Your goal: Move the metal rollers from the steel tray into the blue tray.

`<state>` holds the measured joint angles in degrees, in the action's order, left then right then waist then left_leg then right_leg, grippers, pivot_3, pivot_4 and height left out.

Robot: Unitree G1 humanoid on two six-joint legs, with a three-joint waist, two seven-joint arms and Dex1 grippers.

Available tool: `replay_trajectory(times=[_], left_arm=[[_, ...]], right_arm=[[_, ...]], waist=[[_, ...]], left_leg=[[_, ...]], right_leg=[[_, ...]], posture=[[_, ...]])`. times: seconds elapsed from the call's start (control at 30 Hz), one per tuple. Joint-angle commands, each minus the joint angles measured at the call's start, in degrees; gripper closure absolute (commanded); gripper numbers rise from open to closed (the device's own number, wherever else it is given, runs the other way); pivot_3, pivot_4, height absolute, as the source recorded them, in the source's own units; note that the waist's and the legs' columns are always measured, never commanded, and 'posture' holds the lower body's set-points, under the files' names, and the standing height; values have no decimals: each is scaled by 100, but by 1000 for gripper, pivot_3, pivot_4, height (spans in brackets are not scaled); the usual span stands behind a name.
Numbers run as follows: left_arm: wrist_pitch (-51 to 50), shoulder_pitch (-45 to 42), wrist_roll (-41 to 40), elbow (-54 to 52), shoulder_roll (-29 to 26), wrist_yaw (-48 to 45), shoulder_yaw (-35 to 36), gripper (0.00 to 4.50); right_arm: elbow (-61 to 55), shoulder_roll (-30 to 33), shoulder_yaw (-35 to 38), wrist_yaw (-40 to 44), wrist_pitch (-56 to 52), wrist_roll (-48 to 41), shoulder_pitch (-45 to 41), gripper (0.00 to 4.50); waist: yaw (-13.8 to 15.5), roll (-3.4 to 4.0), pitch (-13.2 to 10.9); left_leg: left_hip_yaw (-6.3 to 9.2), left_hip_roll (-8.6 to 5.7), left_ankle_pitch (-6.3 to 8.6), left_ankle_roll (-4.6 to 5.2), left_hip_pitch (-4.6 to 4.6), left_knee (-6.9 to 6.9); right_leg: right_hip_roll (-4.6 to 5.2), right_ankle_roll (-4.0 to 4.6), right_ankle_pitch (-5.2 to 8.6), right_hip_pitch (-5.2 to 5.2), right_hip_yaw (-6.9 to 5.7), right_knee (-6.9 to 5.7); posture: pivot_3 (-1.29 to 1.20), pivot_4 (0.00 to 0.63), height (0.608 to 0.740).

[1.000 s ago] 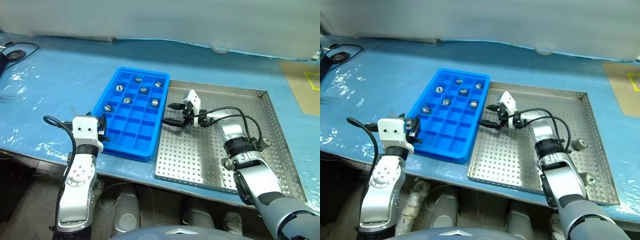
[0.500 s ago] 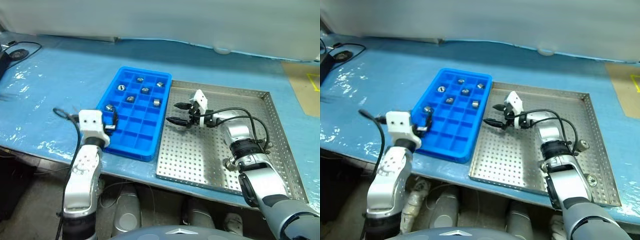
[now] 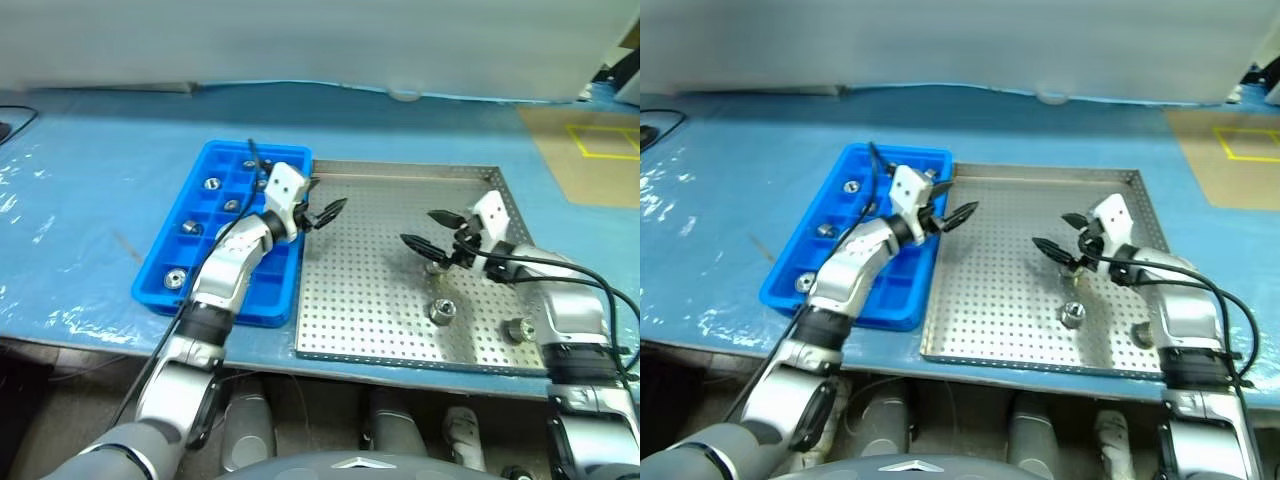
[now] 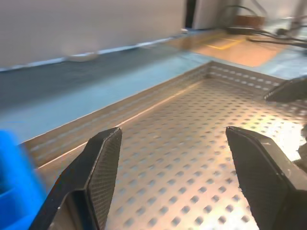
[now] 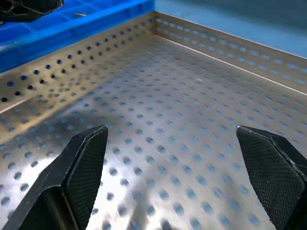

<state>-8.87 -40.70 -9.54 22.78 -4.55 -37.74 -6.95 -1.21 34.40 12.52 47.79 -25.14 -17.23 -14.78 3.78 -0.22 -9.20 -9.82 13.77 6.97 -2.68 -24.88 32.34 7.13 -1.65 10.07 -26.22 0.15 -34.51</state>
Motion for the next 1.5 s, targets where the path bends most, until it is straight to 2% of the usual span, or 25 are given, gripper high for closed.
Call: replay_trajectory(times=[0.03,0.23,0.33,0.43,0.5,0.83,0.93,1.07,1.3,1.43,1.5], left_arm=[[566,-814,0,1230,392,-565,-152,862],[1213,-1885,310,3304,1005,-1044,-238,862],[1368,-2151,474,3937,1196,-1150,-263,862],[1379,-2250,648,4263,1273,-1273,-307,862],[1431,-2234,834,4433,1278,-1285,-387,862],[1768,-2063,1370,4957,1698,-720,-487,862],[1755,-2072,1334,5033,1819,-556,-381,1477],[1708,-2102,1220,5019,1856,-561,-265,2663],[1603,-2056,667,4641,1644,-986,280,2660],[1815,-1772,330,3910,1276,-204,803,2660],[1689,-1419,286,3145,1040,391,1003,2660]], right_arm=[[-959,158,680,-407,-325,-284,550,0],[-2089,11,1392,-990,-703,-573,1685,0],[-2454,-93,1597,-1214,-791,-671,2116,0],[-2680,-163,1726,-1383,-820,-745,2406,0],[-2759,-179,1765,-1460,-839,-806,2505,0],[-2904,-78,1690,-1649,-920,-881,2554,0],[-2932,-79,1674,-1681,-920,-864,2611,0],[-2917,-98,1635,-1716,-898,-865,2626,0],[-2584,-65,1212,-1647,-803,-782,2247,0],[-2003,32,634,-1419,-707,-680,1503,0],[-1503,83,280,-1187,-598,-590,947,0]], waist=[[-111,0,0],[-435,17,12],[-593,23,15],[-716,24,16],[-777,25,16],[-926,25,17],[-948,26,17],[-954,26,17],[-939,25,17],[-920,26,17],[-909,27,17]], left_leg=[[-1,1,0,0,-1,-1],[-16,1,13,21,-11,-7],[-26,-1,28,44,-15,-4],[-29,-3,33,51,-19,-2],[-29,-3,33,51,-22,0],[-29,-5,40,63,-27,19],[-29,-5,44,68,-26,19],[-29,-5,47,72,-26,17],[-29,-5,48,73,-26,19],[-29,-5,48,73,-25,25],[-29,-3,48,74,-19,30]], right_leg=[[-1,-3,0,-1,0,4],[0,-24,-12,3,5,66],[2,-27,-15,6,9,89],[5,-32,-12,6,8,99],[6,-67,9,6,8,100],[9,-71,11,20,8,117],[9,-72,11,21,7,118],[9,-71,11,21,7,119],[9,-70,10,21,7,120],[11,-67,8,23,7,118],[11,-30,-15,25,7,115]], posture=[[-363,150,740],[-518,150,740],[-570,150,740],[-600,150,740],[-604,150,740],[-629,150,740],[-634,150,740],[-624,150,740],[-525,150,740],[-429,150,740],[-324,150,740]])
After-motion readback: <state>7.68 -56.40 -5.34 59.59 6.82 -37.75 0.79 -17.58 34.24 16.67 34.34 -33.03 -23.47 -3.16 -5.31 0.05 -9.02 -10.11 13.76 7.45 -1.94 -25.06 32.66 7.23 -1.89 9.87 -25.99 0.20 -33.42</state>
